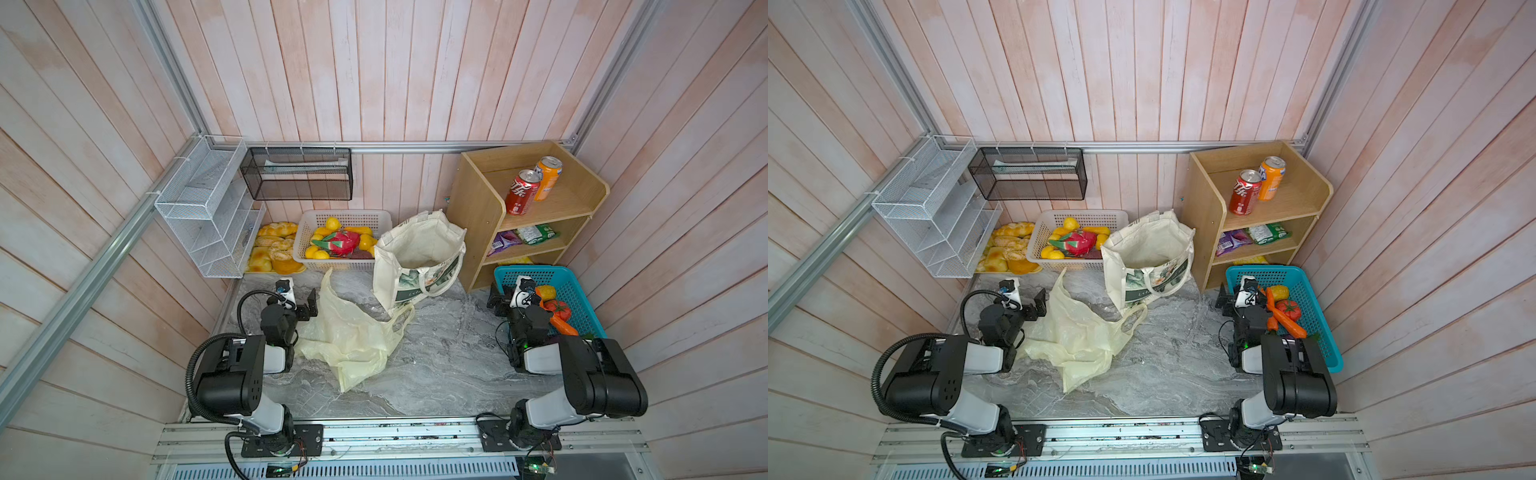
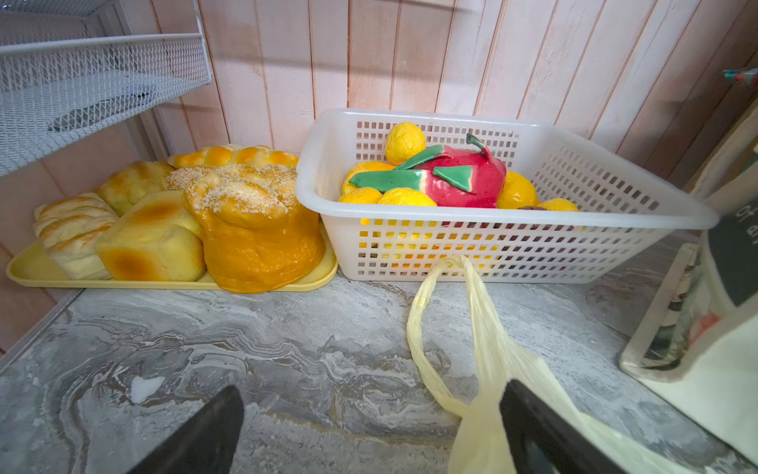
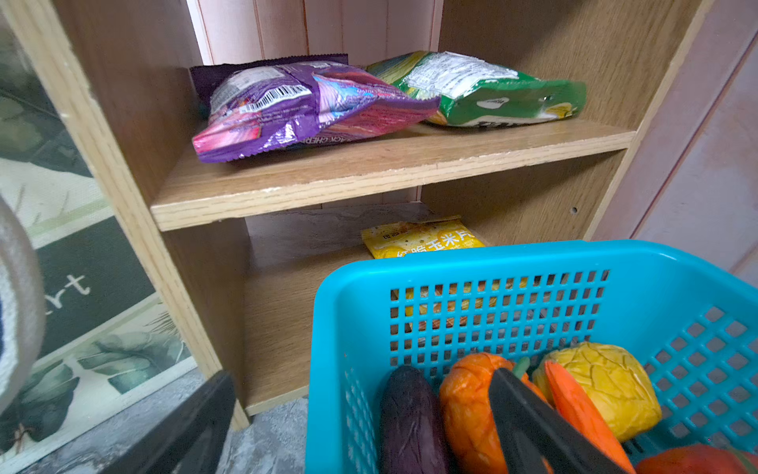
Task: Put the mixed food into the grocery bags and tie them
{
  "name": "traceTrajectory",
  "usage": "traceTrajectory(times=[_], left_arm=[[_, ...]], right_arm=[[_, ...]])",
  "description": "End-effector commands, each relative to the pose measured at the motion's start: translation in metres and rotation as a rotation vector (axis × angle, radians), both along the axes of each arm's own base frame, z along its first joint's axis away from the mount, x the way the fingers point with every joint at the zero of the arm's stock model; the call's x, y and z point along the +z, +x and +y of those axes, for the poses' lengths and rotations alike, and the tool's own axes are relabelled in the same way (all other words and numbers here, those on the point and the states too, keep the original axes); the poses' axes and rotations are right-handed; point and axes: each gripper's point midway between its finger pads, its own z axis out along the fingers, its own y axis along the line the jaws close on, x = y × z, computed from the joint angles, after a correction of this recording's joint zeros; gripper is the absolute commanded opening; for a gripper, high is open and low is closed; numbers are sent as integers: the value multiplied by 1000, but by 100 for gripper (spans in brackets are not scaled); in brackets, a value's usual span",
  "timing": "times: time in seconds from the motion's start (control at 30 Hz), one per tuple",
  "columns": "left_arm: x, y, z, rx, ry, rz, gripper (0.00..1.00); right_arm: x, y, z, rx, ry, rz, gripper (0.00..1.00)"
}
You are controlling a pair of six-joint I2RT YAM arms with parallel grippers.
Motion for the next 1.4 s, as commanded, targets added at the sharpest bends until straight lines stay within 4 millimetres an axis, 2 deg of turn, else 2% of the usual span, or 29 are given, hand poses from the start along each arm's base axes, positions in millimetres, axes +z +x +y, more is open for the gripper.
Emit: traceTrajectory(times=[0.0, 1.2, 1.27, 1.37], left_arm=[[10, -1, -1, -8, 10, -39, 100], [10, 1, -2, 31, 40, -37, 100], [11, 1, 1, 49, 35, -38, 100], [19, 8, 18, 142, 9, 0, 100]], right_arm=[[-16, 0, 6, 30, 6, 62, 98], [-15, -1, 5, 28, 8, 62, 98], [-9, -3, 5, 24, 13, 35, 98], [9, -7, 4, 17, 2, 7, 98]])
